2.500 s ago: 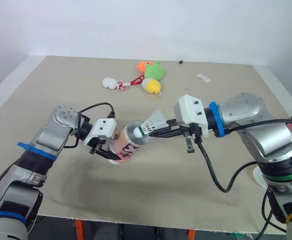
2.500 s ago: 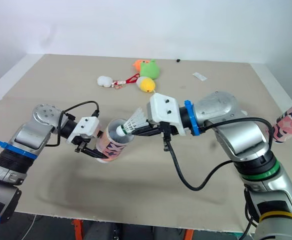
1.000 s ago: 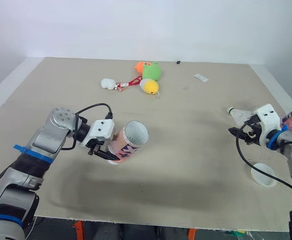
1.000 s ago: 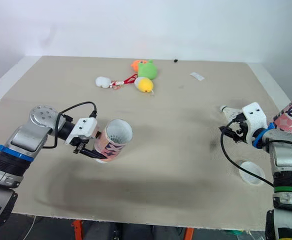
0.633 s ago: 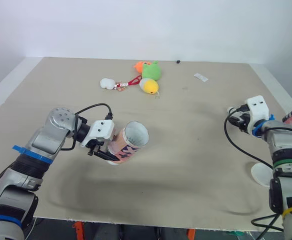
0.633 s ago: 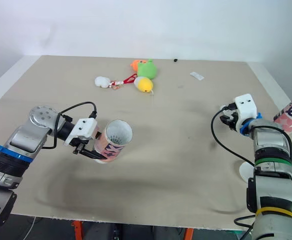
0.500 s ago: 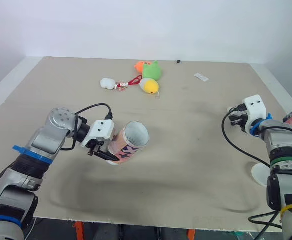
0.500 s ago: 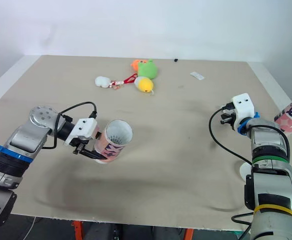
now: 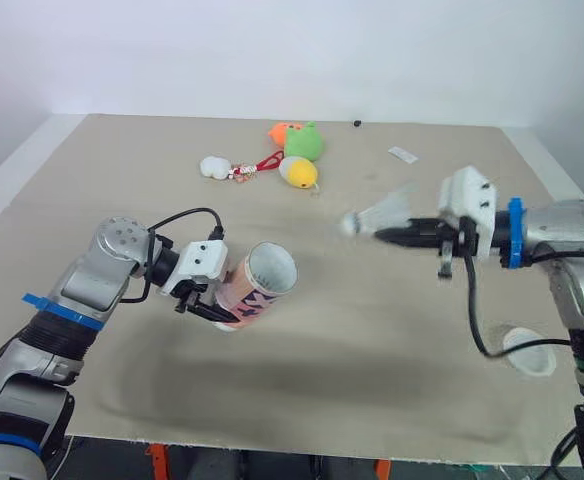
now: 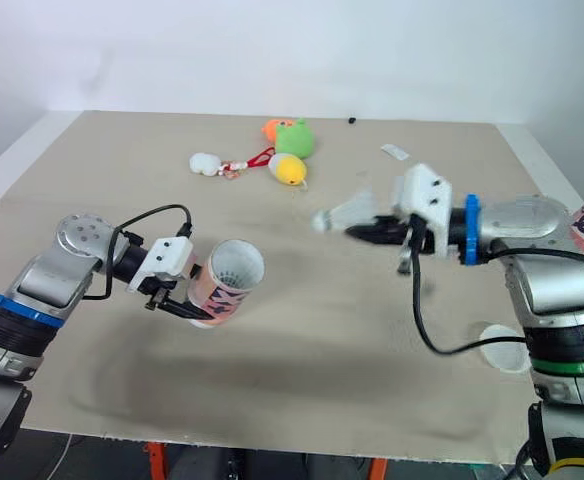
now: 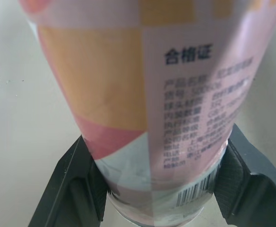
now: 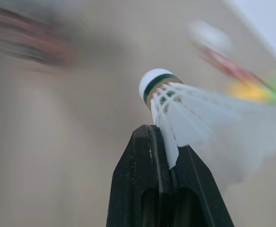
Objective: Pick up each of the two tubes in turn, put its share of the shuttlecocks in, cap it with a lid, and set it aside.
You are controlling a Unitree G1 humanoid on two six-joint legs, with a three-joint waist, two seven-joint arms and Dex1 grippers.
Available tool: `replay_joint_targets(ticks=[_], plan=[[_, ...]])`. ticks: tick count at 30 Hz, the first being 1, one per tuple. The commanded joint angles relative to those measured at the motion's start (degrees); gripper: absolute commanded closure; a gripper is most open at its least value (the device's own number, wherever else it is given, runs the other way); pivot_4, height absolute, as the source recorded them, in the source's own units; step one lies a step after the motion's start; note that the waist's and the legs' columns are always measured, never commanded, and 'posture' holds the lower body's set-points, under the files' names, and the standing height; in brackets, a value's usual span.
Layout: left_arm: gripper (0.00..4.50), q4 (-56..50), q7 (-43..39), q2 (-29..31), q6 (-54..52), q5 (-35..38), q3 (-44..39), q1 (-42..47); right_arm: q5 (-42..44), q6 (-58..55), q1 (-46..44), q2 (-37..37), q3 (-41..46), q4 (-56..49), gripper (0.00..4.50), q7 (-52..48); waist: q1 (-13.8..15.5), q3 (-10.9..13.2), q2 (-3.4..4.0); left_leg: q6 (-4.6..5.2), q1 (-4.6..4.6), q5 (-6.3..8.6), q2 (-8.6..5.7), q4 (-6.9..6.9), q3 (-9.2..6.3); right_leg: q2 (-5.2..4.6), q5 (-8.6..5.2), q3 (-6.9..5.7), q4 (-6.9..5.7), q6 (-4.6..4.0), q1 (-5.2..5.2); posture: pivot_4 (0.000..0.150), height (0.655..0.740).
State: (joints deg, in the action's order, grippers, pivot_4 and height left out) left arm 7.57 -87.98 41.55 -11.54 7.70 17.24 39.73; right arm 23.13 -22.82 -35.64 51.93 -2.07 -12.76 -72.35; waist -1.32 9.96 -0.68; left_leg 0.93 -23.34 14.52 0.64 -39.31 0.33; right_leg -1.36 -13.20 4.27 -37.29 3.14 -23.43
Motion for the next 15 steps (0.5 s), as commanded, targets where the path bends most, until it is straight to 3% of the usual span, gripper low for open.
replay_joint_targets(ticks=[1,7,15], plan=[[2.03,0.7,-0.2,-0.3,0.2,-0.7,1.1,0.3,-0.1,-1.0,-5.3,-0.2,-3.0,-4.4,4.39,-1.4,0.0,0.0,-0.01,-0.05,0.0,-0.03,0.0,-0.05,0.05,-0.03,0.02,0.0,0.0,0.03,-0.01,0.15,0.7323],[2.03,1.1,-0.3,-0.4,0.3,-0.9,1.1,0.6,-3.1,0.5,-13.6,-3.5,-9.5,-4.0,4.39,-3.1,0.0,0.0,-0.02,-0.09,0.02,-0.08,0.07,-0.1,0.17,-0.03,0.04,-0.03,-0.01,0.05,-0.07,0.15,0.7323],[2.03,1.5,-0.3,-0.3,0.4,-0.9,1.0,1.0,-7.4,3.2,-17.8,-6.9,-16.0,-4.7,4.39,-6.1,0.1,0.0,-0.02,-0.07,-0.08,-0.05,0.03,-0.07,0.06,-0.05,0.02,-0.11,-0.02,-0.1,-0.12,0.15,0.7323]])
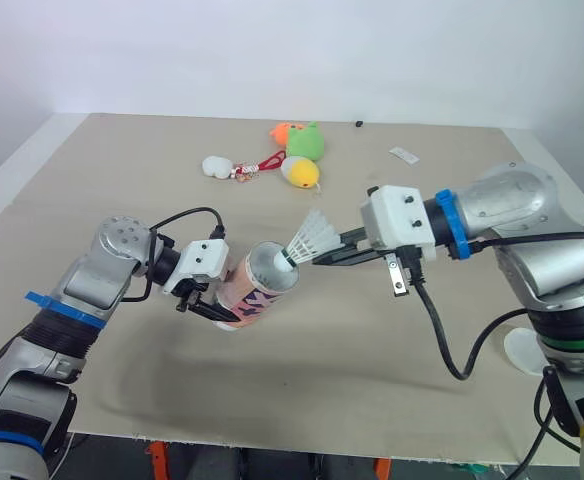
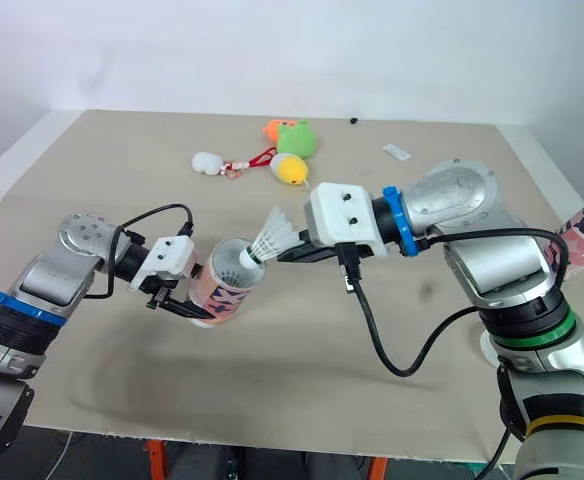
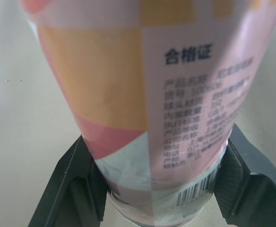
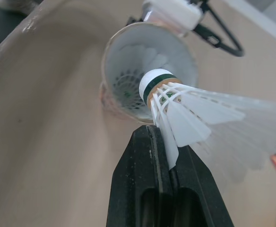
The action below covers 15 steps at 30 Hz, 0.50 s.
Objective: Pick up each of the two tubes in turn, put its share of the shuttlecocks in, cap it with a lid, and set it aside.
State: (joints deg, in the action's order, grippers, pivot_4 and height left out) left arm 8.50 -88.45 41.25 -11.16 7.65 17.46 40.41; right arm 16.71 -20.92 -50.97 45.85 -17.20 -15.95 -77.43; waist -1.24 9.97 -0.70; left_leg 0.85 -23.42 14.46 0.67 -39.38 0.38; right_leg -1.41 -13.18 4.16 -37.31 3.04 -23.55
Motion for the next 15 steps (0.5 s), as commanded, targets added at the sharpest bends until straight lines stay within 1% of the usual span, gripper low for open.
replay_joint_targets(ticks=[1,2,5,7,8,9,10,13,15], plan=[[2.03,0.5,0.1,0.0,0.0,-0.9,0.8,0.3,-1.8,1.3,-3.4,-1.8,-1.9,-1.3,4.39,-0.9,0.0,0.0,0.0,0.0,0.0,0.0,0.0,0.0,-0.01,0.0,0.0,-0.01,0.0,-0.01,0.0,0.15,0.7323],[2.03,0.6,0.1,-0.1,0.1,-0.9,0.8,0.4,-2.3,1.4,-4.0,-2.5,-2.6,-1.0,4.39,-0.9,0.1,0.0,0.0,0.0,-0.01,0.0,0.0,0.0,-0.07,0.01,0.0,-0.05,0.0,-0.01,0.01,0.15,0.7323],[2.03,0.8,0.2,-0.1,0.2,-0.8,0.8,0.5,-2.1,1.1,-5.1,-3.6,-3.6,-0.6,3.09,-2.3,0.0,0.0,0.0,-0.01,0.01,-0.01,0.01,-0.01,-0.06,0.01,0.02,-0.06,-0.03,-0.04,0.01,0.15,0.7323],[2.03,0.8,0.2,-0.1,0.2,-0.8,0.8,0.4,-0.1,0.0,-5.5,-4.5,-2.1,-0.7,2.74,-2.5,0.0,0.0,0.0,-0.01,0.01,-0.01,0.01,-0.01,-0.1,0.01,0.02,-0.1,-0.03,-0.04,0.02,0.15,0.7323],[2.03,0.8,0.2,-0.1,0.2,-0.8,0.8,0.5,1.9,-1.0,-5.6,-4.9,-0.7,-0.7,2.35,-2.6,0.0,0.0,0.0,-0.01,0.01,-0.01,0.01,-0.01,-0.08,0.0,0.02,-0.09,-0.03,-0.04,0.02,0.15,0.7323],[2.03,0.8,0.2,-0.2,0.2,-0.8,0.9,0.5,5.1,-3.4,-5.6,-5.1,1.3,-0.9,2.25,-2.9,0.0,0.0,0.0,-0.01,0.01,-0.01,0.01,-0.01,-0.1,0.0,0.02,-0.09,-0.03,-0.04,0.02,0.15,0.7323],[2.03,0.8,0.3,-0.2,0.2,-0.8,0.9,0.4,7.6,-4.8,-5.5,-4.8,3.0,-1.0,2.25,-3.5,0.0,0.0,0.0,-0.01,0.01,-0.01,0.01,-0.01,-0.1,0.0,0.02,-0.09,-0.03,-0.05,0.02,0.15,0.7323],[2.03,0.8,0.2,-0.3,0.2,-0.7,0.9,0.4,12.4,-7.7,-4.3,-3.1,7.1,-0.4,2.25,-4.6,0.0,0.0,-0.01,-0.01,0.01,-0.01,0.01,-0.01,-0.14,0.0,0.03,-0.1,-0.02,-0.05,0.07,0.15,0.7323],[2.03,0.9,0.2,-0.3,0.3,-0.7,1.0,0.4,13.9,-9.6,-3.7,-2.5,8.5,0.1,2.25,-4.2,0.0,0.0,-0.01,-0.01,0.01,-0.01,0.0,-0.01,-0.14,-0.01,0.03,-0.1,-0.02,-0.05,0.06,0.15,0.7323]])
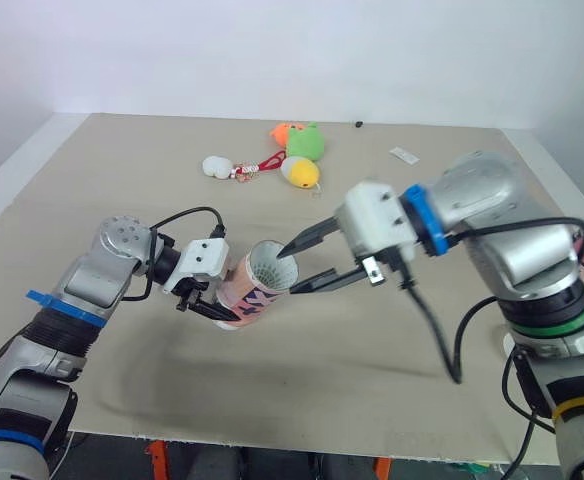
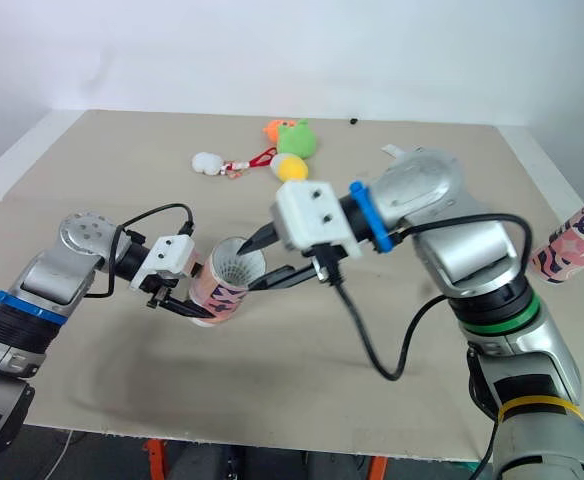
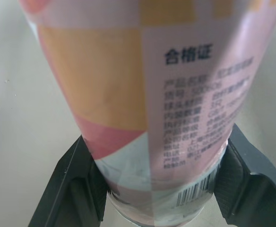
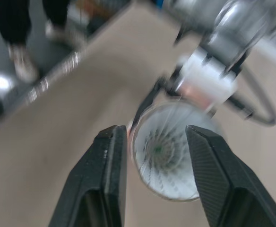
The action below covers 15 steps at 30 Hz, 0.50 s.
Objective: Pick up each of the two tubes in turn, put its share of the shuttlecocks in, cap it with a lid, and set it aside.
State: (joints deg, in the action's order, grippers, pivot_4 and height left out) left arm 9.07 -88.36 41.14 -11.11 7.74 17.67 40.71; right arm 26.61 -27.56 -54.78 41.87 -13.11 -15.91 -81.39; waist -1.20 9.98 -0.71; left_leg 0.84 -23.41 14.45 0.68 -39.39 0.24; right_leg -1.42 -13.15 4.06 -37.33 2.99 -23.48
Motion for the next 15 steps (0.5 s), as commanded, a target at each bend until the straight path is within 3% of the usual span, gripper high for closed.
replay_joint_targets(ticks=[1,2,5,6,10,15], plan=[[2.03,0.5,0.1,-0.2,0.4,-0.9,0.8,0.2,3.4,-3.4,0.2,1.4,4.2,0.5,2.25,0.8,0.0,0.0,0.01,0.0,0.01,0.0,0.0,0.0,0.0,0.0,0.0,0.0,0.0,-0.01,0.0,0.15,0.7323],[2.03,0.6,0.1,-0.3,0.5,-0.9,0.8,0.2,2.5,-3.7,0.1,0.7,3.4,0.9,2.25,2.1,0.0,0.0,0.01,0.0,0.05,0.0,0.03,0.01,0.03,0.02,0.02,0.0,-0.01,-0.05,0.0,0.15,0.7323],[2.03,1.0,0.1,-0.5,0.6,-1.0,1.0,0.6,-1.0,-4.7,-0.1,-2.3,-0.4,1.7,2.89,6.4,-0.1,0.0,0.01,0.0,0.07,0.0,0.05,0.0,0.03,0.04,0.03,-0.02,-0.04,-0.08,0.0,0.15,0.7323],[2.03,1.1,0.1,-0.6,0.7,-1.0,1.0,0.7,-1.7,-4.5,-0.1,-2.9,-1.2,2.0,3.42,6.8,-0.1,0.0,0.0,0.0,0.07,-0.02,0.05,0.0,0.05,0.05,0.04,-0.02,-0.06,-0.09,-0.01,0.15,0.7323],[2.03,1.3,0.0,-0.6,0.9,-1.1,1.0,0.8,-4.9,-2.6,-0.8,-4.7,-3.9,4.1,4.44,7.0,0.0,0.0,0.0,-0.01,0.03,-0.04,0.0,-0.01,0.03,0.02,0.02,-0.02,-0.07,-0.05,-0.03,0.15,0.7323],[2.03,1.4,-0.1,-0.6,1.1,-1.2,1.0,0.8,-9.8,1.4,-4.6,-7.6,-9.3,9.5,4.44,4.2,-0.1,0.0,0.0,-0.01,0.01,-0.04,-0.02,0.0,0.06,0.01,0.0,0.01,-0.07,-0.02,-0.05,0.15,0.7323]])
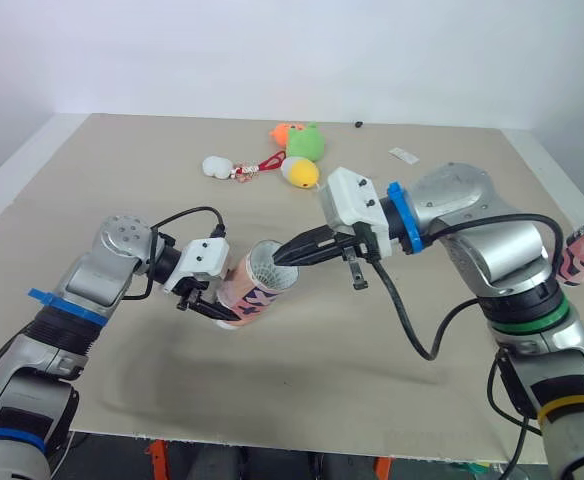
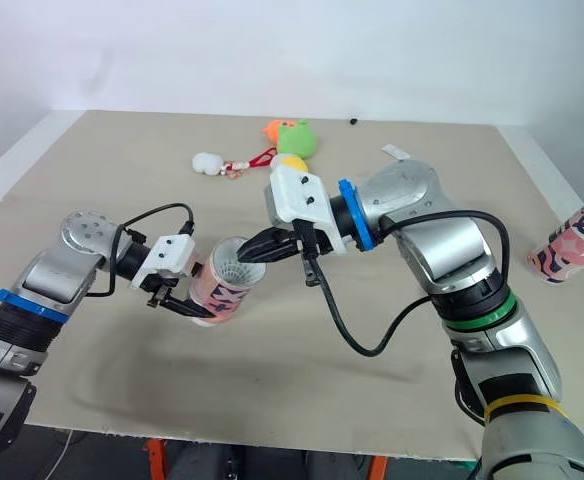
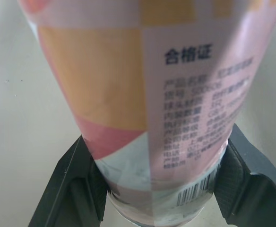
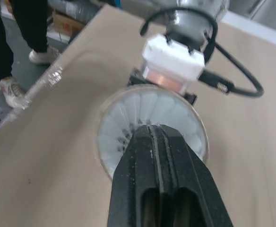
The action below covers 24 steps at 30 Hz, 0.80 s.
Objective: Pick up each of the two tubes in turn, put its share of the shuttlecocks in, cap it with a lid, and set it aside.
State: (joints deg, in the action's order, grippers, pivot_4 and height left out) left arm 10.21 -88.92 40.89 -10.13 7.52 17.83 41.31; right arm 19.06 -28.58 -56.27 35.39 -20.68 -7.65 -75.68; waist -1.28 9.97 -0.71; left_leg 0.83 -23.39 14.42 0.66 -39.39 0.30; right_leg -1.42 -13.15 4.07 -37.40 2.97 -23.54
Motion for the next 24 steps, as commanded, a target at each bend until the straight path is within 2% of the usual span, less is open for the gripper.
replay_joint_targets(ticks=[1,9,17,24], plan=[[2.03,0.3,0.5,-0.3,0.2,-1.0,0.8,0.2,-3.7,3.5,-3.8,-1.4,-3.4,2.4,4.44,-2.8,0.0,0.0,0.0,0.0,0.0,0.0,0.01,0.0,-0.01,0.01,0.0,-0.01,-0.01,-0.01,-0.01,0.15,0.7323],[2.03,0.1,0.6,-0.3,0.1,-1.1,0.7,-0.1,-10.1,10.3,-7.4,-6.4,-11.7,11.1,4.44,-10.2,0.0,0.0,0.0,0.0,0.03,0.0,0.02,0.0,-0.05,0.02,0.0,-0.05,-0.02,-0.04,0.02,0.15,0.7323],[2.03,-0.3,0.6,-1.0,-1.2,0.4,-0.1,0.2,-11.7,11.5,-14.8,-18.6,-12.5,22.7,4.44,-11.0,0.0,0.0,0.0,-0.01,0.07,-0.01,0.04,0.0,-0.04,0.03,-0.02,-0.1,-0.25,-0.16,-0.06,0.15,0.7323],[2.03,-1.5,0.8,-1.3,-2.7,1.5,-0.8,-0.4,-11.9,11.4,-13.8,-18.8,-11.2,22.5,4.44,-13.3,0.0,0.0,-0.01,-0.02,0.07,-0.01,0.01,0.0,-0.18,0.05,-0.15,-0.18,-0.72,-0.34,-0.22,0.15,0.7323]])
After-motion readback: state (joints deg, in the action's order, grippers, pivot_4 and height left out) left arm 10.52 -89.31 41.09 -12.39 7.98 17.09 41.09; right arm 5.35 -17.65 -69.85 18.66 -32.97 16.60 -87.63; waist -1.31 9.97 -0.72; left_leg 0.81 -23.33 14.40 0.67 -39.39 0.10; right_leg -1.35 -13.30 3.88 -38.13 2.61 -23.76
